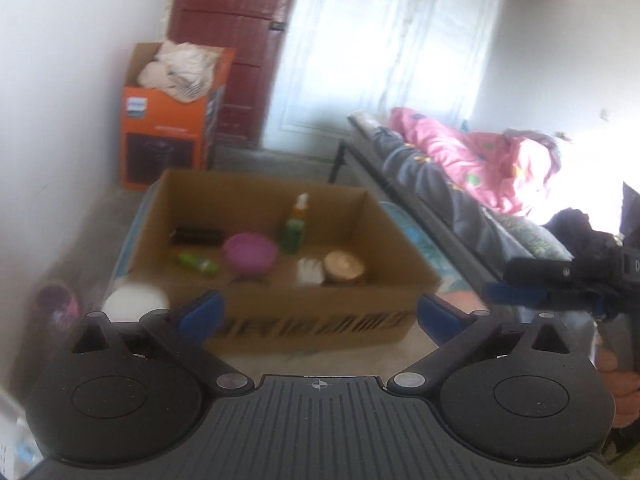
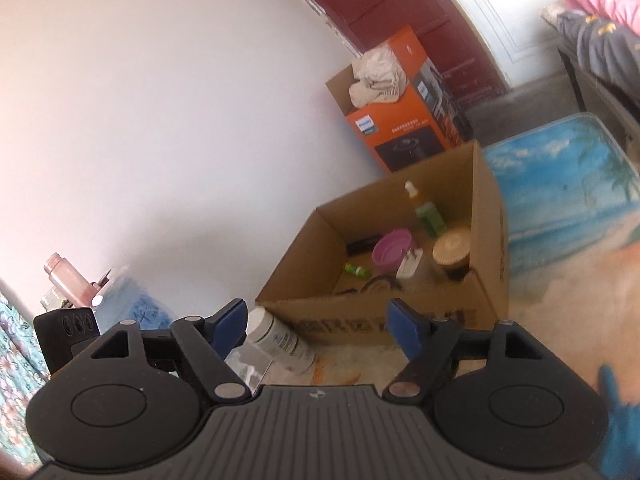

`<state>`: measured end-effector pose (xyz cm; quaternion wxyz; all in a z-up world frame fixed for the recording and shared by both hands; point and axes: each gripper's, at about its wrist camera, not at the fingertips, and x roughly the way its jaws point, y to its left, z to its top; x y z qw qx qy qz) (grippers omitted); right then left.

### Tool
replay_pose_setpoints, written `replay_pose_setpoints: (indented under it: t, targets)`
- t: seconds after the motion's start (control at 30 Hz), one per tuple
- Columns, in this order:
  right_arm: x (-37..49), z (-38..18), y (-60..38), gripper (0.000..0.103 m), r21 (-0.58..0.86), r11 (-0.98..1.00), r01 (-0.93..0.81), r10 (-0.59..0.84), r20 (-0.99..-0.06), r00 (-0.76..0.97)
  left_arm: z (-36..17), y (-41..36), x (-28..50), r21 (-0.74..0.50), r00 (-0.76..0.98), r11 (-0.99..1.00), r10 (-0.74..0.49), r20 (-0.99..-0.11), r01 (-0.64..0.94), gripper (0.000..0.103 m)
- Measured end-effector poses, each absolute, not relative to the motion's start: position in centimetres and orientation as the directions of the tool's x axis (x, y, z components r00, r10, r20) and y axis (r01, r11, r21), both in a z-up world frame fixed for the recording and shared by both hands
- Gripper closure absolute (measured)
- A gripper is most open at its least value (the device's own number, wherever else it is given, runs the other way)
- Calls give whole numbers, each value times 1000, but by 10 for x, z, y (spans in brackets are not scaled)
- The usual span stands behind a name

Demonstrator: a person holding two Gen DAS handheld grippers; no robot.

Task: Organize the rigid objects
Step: 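Move the right gripper back to the white pill bottle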

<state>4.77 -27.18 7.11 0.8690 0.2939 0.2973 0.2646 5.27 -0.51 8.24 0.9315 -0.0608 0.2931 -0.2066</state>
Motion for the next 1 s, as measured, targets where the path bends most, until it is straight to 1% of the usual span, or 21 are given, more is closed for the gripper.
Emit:
replay_pose_setpoints:
  t: [0.1,0.2,0.4,0.5,0.57,0.63,0.67,0.7,0.77,0.83,0.87,0.9,0.97,1.0]
  targets:
    - [48,48,-252,24,701,666,-255,655,-387,649,68,15,46,-228,755,930,-367,-544,288,0]
    - [60,34,-229,24,713,659,-239,672,-415,613,59,27,46,-200,774,948,-317,-548,247,1]
    - [83,42,-175,24,662,679,-317,690,-430,582,41,33,55,-92,827,979,-201,-526,179,1]
    - [98,42,-150,24,646,677,-353,704,-429,566,29,36,64,-26,844,991,-128,-520,135,3]
    - [108,39,-135,28,639,677,-365,710,-436,552,22,36,70,1,853,992,-104,-512,122,5]
    - [119,34,-121,30,641,673,-369,718,-445,536,16,36,77,8,854,993,-95,-512,115,9]
    - [124,31,-115,33,642,672,-369,720,-450,529,14,37,80,3,851,994,-94,-517,111,12]
    - [128,29,-109,34,642,671,-370,722,-454,522,12,40,82,-5,848,994,-96,-522,110,17]
    - [136,25,-97,36,633,677,-375,720,-466,515,10,42,86,-23,844,994,-103,-526,106,25]
    - [143,22,-86,39,622,683,-383,718,-474,510,8,45,88,-35,843,994,-106,-528,103,27]
    - [146,21,-82,41,618,686,-385,716,-478,509,7,47,89,-39,843,994,-106,-527,101,31]
    - [148,19,-78,41,613,689,-387,714,-482,507,7,48,90,-44,841,994,-108,-530,100,39]
    - [153,17,-72,44,605,695,-390,710,-491,505,6,51,91,-62,838,993,-120,-532,103,47]
    - [154,16,-71,45,604,695,-391,711,-493,501,6,52,91,-71,837,992,-122,-533,99,48]
